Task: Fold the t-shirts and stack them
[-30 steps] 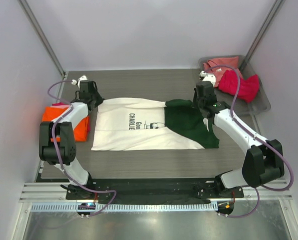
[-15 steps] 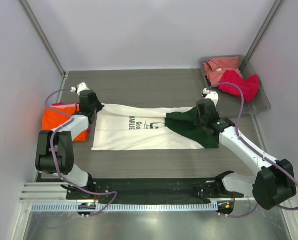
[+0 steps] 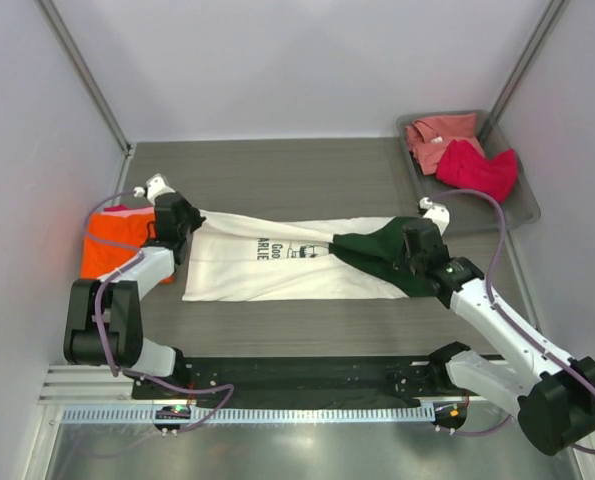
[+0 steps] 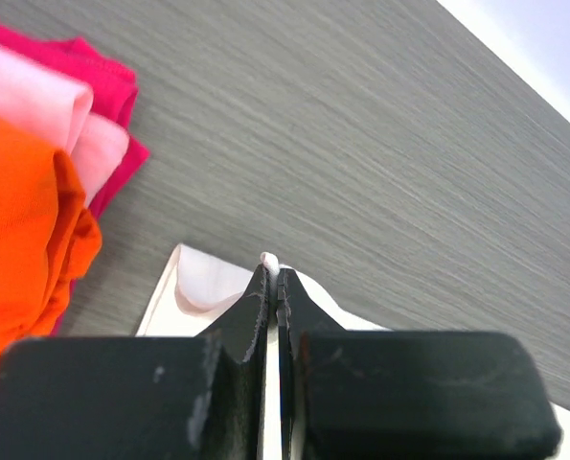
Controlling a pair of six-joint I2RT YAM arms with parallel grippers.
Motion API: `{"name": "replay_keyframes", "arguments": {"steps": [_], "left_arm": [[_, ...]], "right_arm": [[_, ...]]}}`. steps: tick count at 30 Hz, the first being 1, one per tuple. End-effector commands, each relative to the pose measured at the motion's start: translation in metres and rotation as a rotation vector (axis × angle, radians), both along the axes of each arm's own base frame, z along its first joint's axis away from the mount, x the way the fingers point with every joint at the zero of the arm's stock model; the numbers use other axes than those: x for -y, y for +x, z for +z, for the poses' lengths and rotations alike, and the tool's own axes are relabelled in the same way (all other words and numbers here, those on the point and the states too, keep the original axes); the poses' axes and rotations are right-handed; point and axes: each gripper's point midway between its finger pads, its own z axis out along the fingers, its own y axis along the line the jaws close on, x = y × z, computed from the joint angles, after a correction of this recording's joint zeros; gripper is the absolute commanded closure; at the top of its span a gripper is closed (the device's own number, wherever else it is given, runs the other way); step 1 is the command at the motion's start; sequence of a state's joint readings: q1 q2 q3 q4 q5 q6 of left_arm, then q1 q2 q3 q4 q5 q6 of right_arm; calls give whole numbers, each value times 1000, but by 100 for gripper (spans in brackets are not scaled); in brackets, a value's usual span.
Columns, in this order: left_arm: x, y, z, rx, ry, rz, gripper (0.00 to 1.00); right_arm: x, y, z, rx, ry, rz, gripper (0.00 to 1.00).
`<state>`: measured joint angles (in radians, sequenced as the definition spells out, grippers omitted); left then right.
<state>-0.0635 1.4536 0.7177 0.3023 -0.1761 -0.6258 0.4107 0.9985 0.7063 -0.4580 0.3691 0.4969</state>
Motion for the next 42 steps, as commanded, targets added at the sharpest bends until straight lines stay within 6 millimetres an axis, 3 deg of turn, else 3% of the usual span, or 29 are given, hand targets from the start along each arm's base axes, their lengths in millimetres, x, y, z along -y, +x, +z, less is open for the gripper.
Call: {"name": "replay_keyframes", "arguments": {"steps": [1, 4, 6, 7, 8, 10, 11, 12, 14, 17, 19, 21, 22, 24, 25, 27, 29, 34, 35, 38, 39, 42], "left_arm": [[-4, -5, 12, 59, -42, 54, 100], [-3, -10, 9, 64, -69, 61, 100], [-1, -19, -3, 17, -78, 57, 98], [2, -23, -3, 8, -85, 39, 93], [3, -28, -8, -1, -92, 36, 73], [2, -35, 1, 59, -101, 39, 58], [-1, -47, -9, 58, -107, 59, 46], [-3, -48, 0, 95, -110, 67, 44], [-7, -56, 10, 112, -102, 84, 41], [-10, -64, 18, 67, -85, 99, 41], [-8, -59, 35, 70, -84, 86, 40], [-3, -62, 29, -7, -75, 60, 40], [0, -55, 42, 2, -73, 47, 40], [4, -55, 28, -90, -70, 33, 41], [10, -49, 35, -90, -79, 4, 42], [16, -45, 24, -136, -85, -18, 43], [24, -39, 25, -146, -98, -53, 44], [51, -32, 17, -197, -95, -147, 47], [56, -32, 18, -197, -86, -160, 47], [71, -35, 18, -199, -59, -191, 47], [79, -36, 19, -197, -49, -207, 47], [85, -36, 22, -188, -24, -213, 47]], "right_arm": [[-1, -16, 1, 5, 66, -23, 99], [-1, -26, -3, 14, 111, -34, 98], [-1, -33, 2, 33, 146, -34, 79], [-1, -35, 3, 37, 155, -35, 49], [-1, -38, 10, 70, 181, -33, 39], [0, -39, 20, 116, 201, -35, 31], [1, -38, 27, 140, 204, -35, 30], [5, -37, 33, 165, 187, -38, 29], [5, -31, 45, 189, 172, -33, 29], [-6, -18, 44, 149, 139, 17, 32], [-21, -5, 30, 95, 119, 88, 34], [-30, 7, 31, 72, 113, 119, 35], [-38, 16, 17, 25, 94, 146, 36], [-43, 31, 15, 10, 83, 146, 36], [-48, 39, 5, -12, 76, 155, 35], [-61, 51, 2, -27, 99, 185, 35], [-78, 63, -7, -48, 134, 224, 35], [-88, 94, -26, -84, 106, 220, 52], [-91, 95, -42, -127, 98, 227, 56], [-99, 106, -50, -147, 95, 243, 70], [-99, 105, -62, -181, 82, 250, 75], [-97, 108, -76, -219, 54, 241, 83]]}}
